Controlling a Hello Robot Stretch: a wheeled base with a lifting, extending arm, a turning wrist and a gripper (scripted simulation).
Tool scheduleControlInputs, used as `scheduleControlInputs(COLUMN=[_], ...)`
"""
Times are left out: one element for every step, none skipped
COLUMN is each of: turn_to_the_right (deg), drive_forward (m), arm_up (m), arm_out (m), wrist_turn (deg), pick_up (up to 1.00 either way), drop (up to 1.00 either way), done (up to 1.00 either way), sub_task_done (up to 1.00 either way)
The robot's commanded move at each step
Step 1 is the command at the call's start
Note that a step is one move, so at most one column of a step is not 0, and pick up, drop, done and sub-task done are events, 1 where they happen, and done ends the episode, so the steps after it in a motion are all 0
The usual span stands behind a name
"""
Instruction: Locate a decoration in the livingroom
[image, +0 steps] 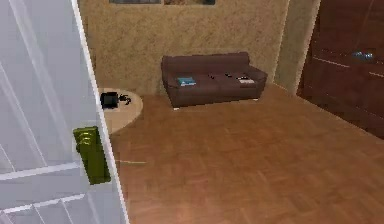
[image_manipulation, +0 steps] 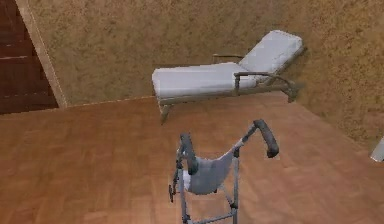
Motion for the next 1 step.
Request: scheduleControlInputs(turn_to_the_right=[0.0], drive_forward=[0.85], arm_up=[0.0], arm_out=[0.0], wrist_turn=[0.0], pick_up=[0.0], drop=[0.0], done=[0.0], sub_task_done=[0.0])
